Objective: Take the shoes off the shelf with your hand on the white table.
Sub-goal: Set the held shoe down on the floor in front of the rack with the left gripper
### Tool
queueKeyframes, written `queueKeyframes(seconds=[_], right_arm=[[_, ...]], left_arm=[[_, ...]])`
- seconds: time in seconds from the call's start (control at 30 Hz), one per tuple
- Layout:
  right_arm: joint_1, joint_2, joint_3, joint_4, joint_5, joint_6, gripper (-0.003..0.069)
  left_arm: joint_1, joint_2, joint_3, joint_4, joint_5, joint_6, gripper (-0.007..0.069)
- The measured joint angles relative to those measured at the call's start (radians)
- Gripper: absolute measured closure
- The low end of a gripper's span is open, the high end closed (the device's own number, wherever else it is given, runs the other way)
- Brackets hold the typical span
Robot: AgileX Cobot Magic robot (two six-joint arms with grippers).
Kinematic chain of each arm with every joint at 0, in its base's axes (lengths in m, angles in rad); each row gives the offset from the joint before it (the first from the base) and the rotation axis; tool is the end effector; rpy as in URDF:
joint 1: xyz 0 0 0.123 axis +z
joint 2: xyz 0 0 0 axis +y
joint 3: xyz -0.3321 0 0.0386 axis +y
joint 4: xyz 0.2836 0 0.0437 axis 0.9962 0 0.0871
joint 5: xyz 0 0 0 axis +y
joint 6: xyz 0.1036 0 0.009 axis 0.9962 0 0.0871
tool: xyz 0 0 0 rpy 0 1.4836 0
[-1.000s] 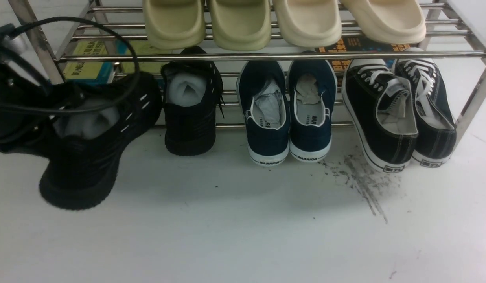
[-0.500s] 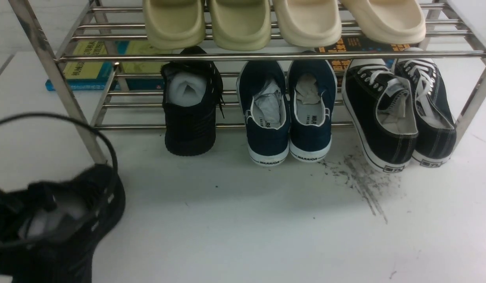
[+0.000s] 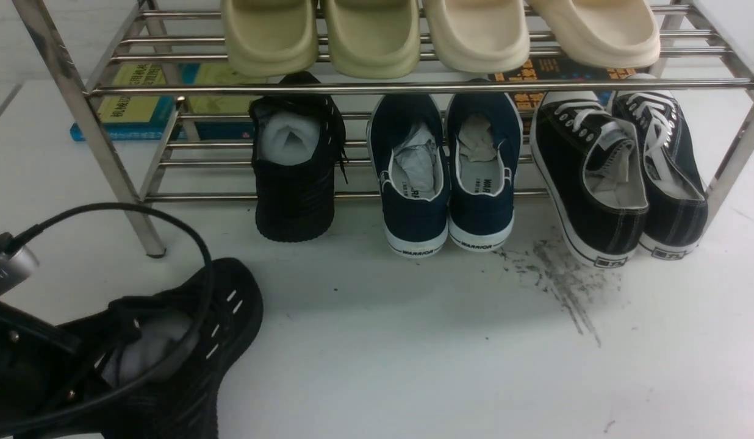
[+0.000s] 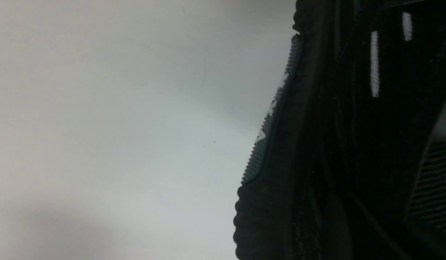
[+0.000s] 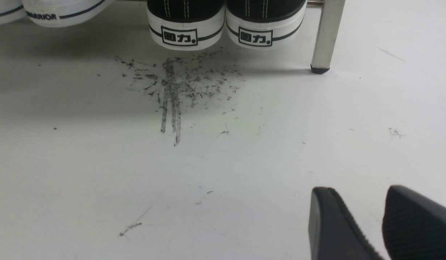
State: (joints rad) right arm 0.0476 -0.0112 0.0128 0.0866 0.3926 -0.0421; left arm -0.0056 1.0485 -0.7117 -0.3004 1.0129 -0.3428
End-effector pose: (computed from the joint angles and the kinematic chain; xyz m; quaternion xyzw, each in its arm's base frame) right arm 0.0500 0.0058 0.1698 -0.0137 0.8064 0.0386 0.5900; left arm 0.1822 -0.0271 0.2823 -0.2219 0.9533 -0.1618 0.1257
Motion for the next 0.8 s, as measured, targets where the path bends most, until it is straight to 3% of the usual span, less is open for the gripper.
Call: queueKeyframes(seconds=[0.23,0.4,0.63,0.7,0.8], right_arm=[[0.0,0.0,0.0,0.0,0.0,0.0,0.0421],[0.0,0.0,0.0,0.0,0.0,0.0,0.0421],[0.0,0.0,0.0,0.0,0.0,0.0,0.0421],[0.0,0.0,0.0,0.0,0.0,0.0,0.0421],[0.0,0.0,0.0,0.0,0.0,0.0,0.0421]], left_arm=[[-0.026,0.0,0.0,-0.048,0.012,-0.002,0.0596],[-0.219,0.0,0.0,-0.039,-0.065,-0.116,0.0592],[-0.566,0.072,0.0,0.154,-0.248,-0.498,0.0589],[-0.604,0.092,0.0,0.19,-0.269,-0.55,0.0589],[-0.71,0.17,0.0,0.337,-0.374,-0.746,0.0589]])
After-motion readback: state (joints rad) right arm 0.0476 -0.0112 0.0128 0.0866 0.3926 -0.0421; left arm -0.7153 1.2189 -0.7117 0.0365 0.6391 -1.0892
